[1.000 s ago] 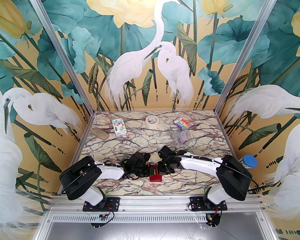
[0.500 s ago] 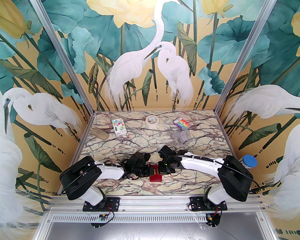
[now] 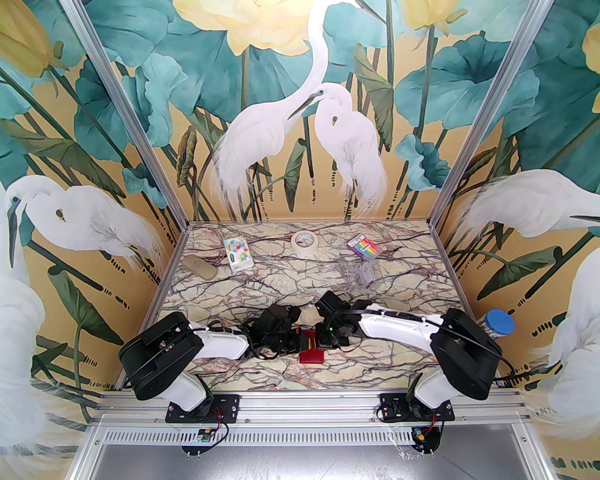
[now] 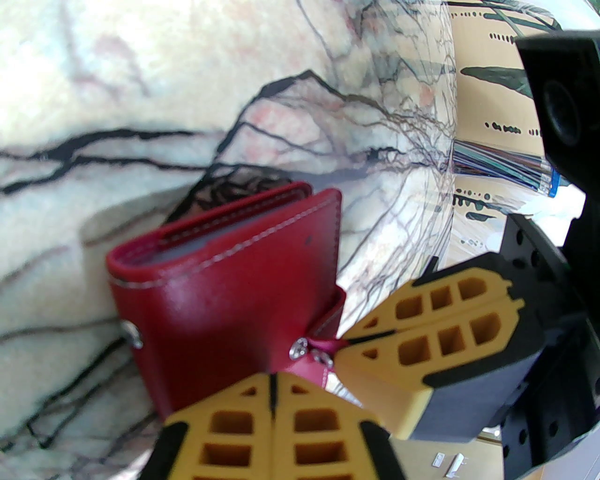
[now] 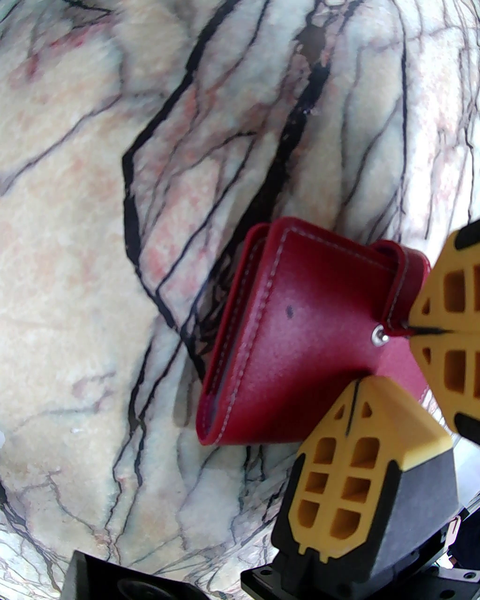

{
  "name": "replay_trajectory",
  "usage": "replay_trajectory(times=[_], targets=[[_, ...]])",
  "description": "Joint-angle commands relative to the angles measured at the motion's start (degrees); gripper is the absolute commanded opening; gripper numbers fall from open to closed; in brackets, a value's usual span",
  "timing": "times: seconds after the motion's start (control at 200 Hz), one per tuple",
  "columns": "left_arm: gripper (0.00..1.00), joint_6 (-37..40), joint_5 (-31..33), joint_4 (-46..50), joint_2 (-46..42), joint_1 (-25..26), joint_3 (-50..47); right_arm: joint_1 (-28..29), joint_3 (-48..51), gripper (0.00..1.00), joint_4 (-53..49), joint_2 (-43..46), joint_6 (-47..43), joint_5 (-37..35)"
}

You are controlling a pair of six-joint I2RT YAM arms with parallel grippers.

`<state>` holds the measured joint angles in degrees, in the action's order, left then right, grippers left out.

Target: Put the credit cards into the card holder

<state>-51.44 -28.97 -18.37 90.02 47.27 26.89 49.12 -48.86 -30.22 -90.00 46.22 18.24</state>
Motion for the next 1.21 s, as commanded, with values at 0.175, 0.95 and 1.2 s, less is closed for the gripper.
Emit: replay_trajectory(times=[0.175, 0.95, 1.2], targets=[[0.0, 0.6, 3.2, 4.0, 1.4, 0.4, -0.2, 0.3, -1.5, 0.0, 0.1, -1.4, -0.7, -0.4], [0.0, 0.2, 3.2, 3.5, 1.9, 0.3, -0.2, 0.9, -2.7, 0.0, -0.1, -4.4, -1.4, 0.8], [0.0, 0.1, 3.0, 2.9, 2.3, 0.3, -0.4, 1.1, -3.6, 0.0, -0.8, -5.4, -1.6, 0.5]])
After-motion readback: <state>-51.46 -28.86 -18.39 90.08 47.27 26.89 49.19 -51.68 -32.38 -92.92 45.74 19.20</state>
